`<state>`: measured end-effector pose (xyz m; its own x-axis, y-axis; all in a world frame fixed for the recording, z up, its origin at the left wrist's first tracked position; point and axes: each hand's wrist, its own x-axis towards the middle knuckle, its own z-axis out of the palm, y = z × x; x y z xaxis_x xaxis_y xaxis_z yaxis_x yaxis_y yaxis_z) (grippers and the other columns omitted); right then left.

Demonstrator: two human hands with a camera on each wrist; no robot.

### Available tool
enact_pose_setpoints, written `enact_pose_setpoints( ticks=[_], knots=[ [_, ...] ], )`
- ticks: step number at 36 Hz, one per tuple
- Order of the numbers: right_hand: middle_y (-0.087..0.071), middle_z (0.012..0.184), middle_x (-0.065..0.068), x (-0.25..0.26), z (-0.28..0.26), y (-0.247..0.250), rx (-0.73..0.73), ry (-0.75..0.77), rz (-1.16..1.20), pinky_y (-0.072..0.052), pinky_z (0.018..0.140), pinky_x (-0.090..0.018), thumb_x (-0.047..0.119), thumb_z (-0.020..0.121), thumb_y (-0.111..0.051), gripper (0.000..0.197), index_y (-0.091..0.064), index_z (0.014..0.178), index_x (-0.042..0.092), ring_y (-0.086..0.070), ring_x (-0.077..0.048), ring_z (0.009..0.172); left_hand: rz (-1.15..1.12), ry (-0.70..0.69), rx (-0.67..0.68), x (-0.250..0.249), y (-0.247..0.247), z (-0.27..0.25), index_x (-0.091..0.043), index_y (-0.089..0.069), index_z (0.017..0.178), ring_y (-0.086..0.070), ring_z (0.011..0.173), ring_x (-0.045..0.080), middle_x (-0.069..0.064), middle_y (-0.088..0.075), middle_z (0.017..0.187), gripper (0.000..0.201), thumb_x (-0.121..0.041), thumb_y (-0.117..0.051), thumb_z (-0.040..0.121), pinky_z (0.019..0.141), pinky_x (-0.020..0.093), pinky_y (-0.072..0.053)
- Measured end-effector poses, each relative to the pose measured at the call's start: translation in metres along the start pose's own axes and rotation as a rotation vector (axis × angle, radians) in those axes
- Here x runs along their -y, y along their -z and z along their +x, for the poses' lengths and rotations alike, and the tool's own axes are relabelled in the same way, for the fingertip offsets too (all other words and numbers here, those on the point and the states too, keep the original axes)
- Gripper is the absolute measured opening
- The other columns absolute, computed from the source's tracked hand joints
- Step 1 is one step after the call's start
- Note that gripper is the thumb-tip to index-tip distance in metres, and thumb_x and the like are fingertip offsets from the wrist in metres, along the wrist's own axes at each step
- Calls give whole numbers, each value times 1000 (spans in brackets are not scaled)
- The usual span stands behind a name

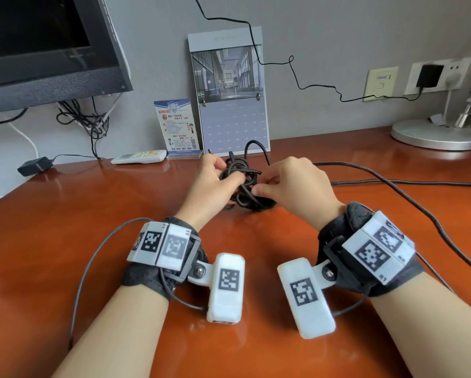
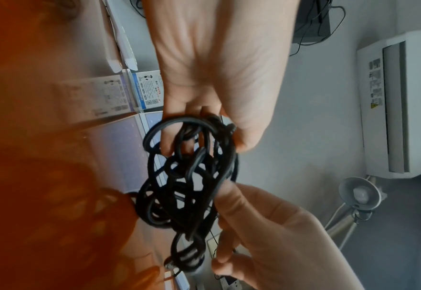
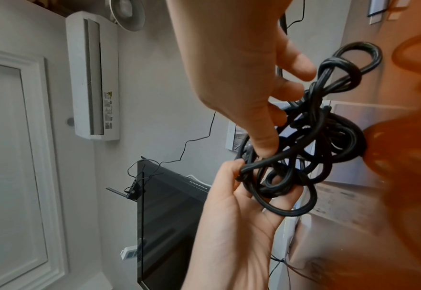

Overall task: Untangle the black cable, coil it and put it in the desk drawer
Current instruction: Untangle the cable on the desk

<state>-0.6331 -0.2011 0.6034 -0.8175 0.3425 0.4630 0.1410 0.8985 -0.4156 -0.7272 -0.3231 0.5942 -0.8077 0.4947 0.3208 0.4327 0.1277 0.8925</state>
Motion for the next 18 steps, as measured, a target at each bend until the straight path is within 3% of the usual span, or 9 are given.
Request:
enact_pose_setpoints(
  ticks=[3, 5, 7, 11, 16, 18],
  knots=[
    [-70, 93, -2, 0, 1, -2, 33, -9, -9, -50, 76, -32, 41, 80, -69, 22, -72, 94, 24, -63, -23, 90, 71, -14, -32, 4, 3, 2, -20, -31, 87, -46, 60, 9, -8, -37, 73, 26, -19, -56, 88, 52, 18, -43],
    [-70, 89, -3, -2, 1, -6, 34, -5, 26, -49, 74, -32, 37, 82, -68, 20, -70, 91, 20, -63, -25, 88, 67, -29, -46, 5, 2, 2, -21, -29, 83, -40, 47, -2, -8, -35, 68, 26, -18, -53, 91, 47, 12, -38],
    [-69, 86, -3, -2, 0, -9, 30, 2, 65, -45, 72, -30, 33, 86, -64, 17, -68, 90, 17, -62, -25, 86, 61, -40, -76, 4, 2, 3, -16, -28, 85, -39, 39, -5, -7, -32, 66, 23, -16, -50, 94, 40, 7, -33],
    [-55, 71, 5, 3, -2, -8, 96, -4, 148, -30, 64, -26, 25, 92, -55, 11, -58, 84, 19, -51, -20, 73, 130, -57, -160, 6, 4, 6, -15, -29, 84, -34, 48, 3, -5, -28, 69, 20, -19, -44, 98, 42, 9, -32],
    [-46, 59, 7, 10, -7, 1, 305, -46, 589, -43, 58, -29, 10, 96, -42, 30, -49, 67, 15, -42, -13, 52, 168, 0, -226, 12, 12, 12, -21, -26, 74, -25, 56, 11, -4, -25, 69, 28, -18, -42, 97, 43, 15, -28],
    [-54, 61, -9, 10, -6, 3, 274, -90, 657, -37, 56, -31, 11, 93, -42, 31, -57, 68, 2, -37, -14, 47, 173, -9, -211, 13, 13, 13, -19, -29, 76, -26, 58, 11, -5, -27, 71, 26, -18, -42, 97, 47, 15, -29]
  ],
)
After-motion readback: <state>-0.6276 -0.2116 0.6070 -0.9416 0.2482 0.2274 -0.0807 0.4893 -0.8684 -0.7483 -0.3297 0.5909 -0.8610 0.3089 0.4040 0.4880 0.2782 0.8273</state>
